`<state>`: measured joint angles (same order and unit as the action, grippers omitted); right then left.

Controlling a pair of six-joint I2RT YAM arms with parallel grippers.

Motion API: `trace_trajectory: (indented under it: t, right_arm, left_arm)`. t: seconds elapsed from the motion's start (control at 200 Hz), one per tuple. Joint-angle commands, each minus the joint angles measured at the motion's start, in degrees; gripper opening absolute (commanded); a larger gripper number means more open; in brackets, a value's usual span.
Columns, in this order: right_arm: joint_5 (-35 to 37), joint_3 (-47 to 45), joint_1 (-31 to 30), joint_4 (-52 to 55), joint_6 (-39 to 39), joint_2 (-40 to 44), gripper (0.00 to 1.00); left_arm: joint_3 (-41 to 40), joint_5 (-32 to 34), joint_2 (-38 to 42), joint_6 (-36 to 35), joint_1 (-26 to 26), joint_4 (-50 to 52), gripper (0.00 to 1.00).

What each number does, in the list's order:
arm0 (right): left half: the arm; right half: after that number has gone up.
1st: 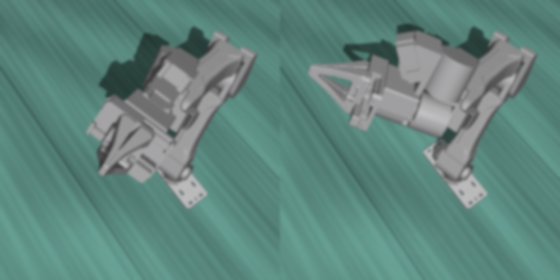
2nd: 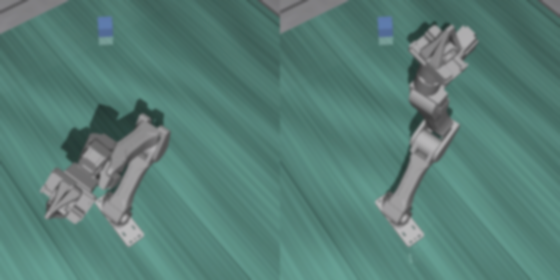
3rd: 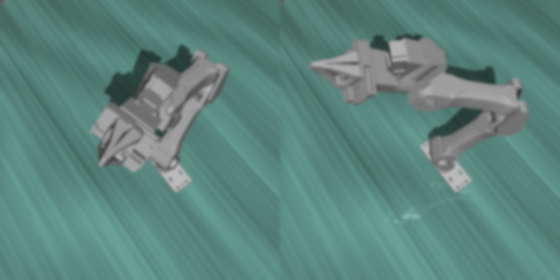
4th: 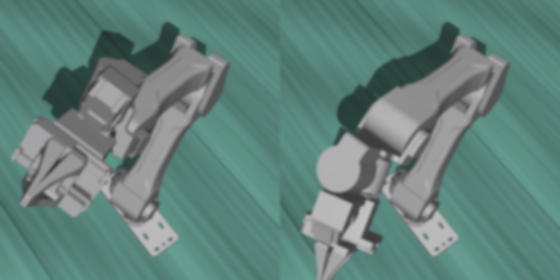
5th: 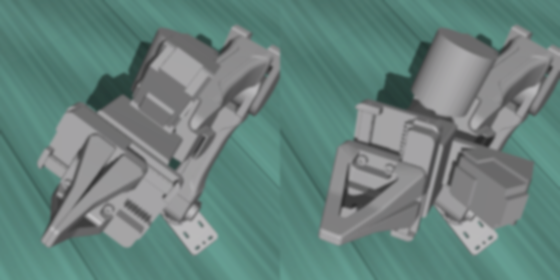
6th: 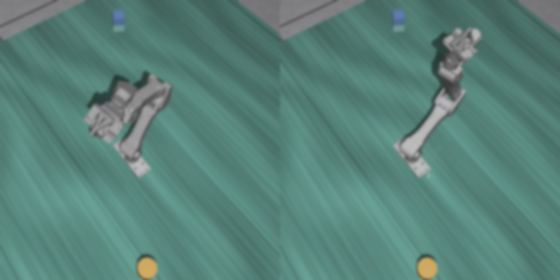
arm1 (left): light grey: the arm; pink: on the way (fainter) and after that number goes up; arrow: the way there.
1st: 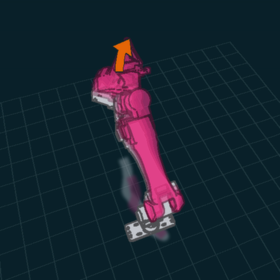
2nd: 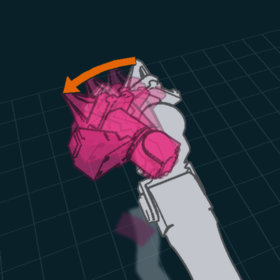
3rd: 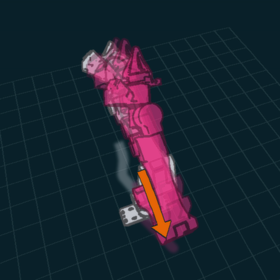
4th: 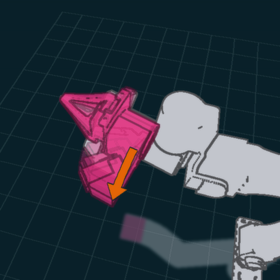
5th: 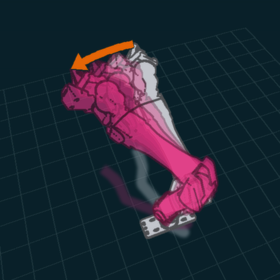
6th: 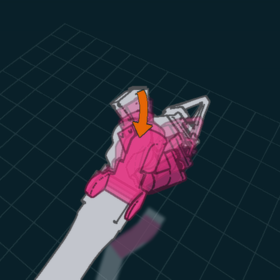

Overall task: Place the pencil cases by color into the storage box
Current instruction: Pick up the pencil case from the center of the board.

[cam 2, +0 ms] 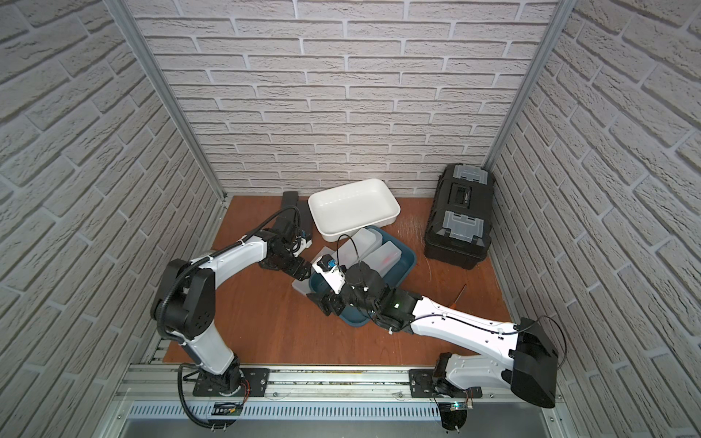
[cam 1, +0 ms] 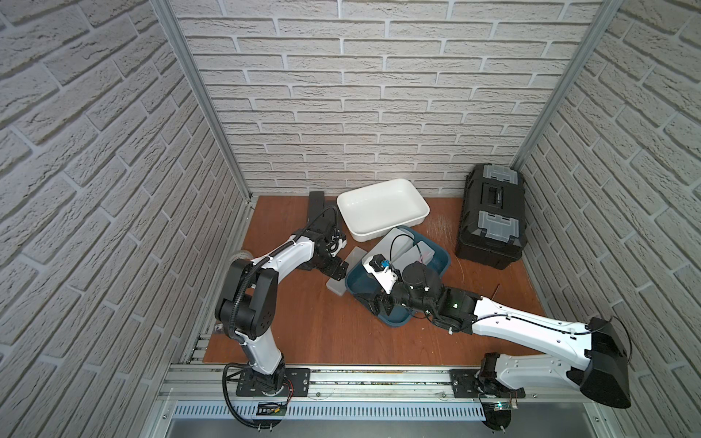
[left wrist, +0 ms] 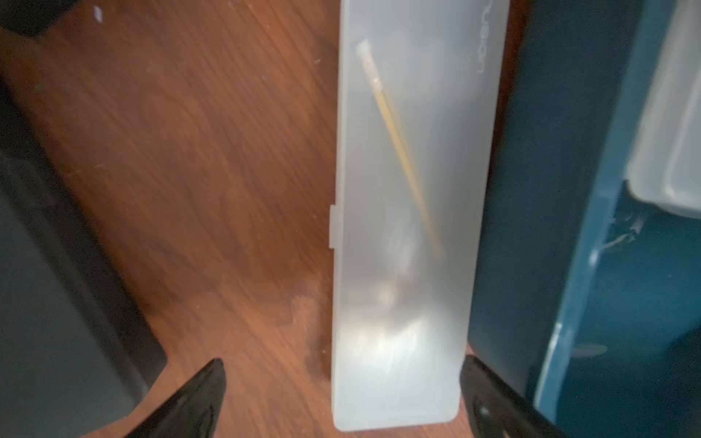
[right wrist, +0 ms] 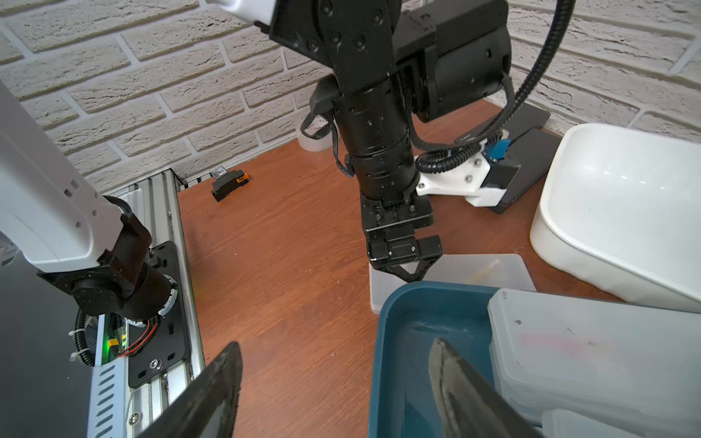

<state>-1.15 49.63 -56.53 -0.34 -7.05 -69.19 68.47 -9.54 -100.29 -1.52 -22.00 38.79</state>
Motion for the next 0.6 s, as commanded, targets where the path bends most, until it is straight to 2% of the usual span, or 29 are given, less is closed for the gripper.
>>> trace_trajectory:
  t: [0.0, 0.595]
  right_arm:
    - [0.75, -1.09, 0.36, -2.79, 1.04, 2.02, 0.79]
    - [1.15, -2.03, 0.47, -2.65, 1.76, 3.44, 0.79]
  left_arm:
    - [0.37, -1.09, -1.69, -0.38, -0.83, -0.44, 0.97]
    - [-0.27, 0.85, -4.71, 1.99, -4.91, -0.28, 0.98]
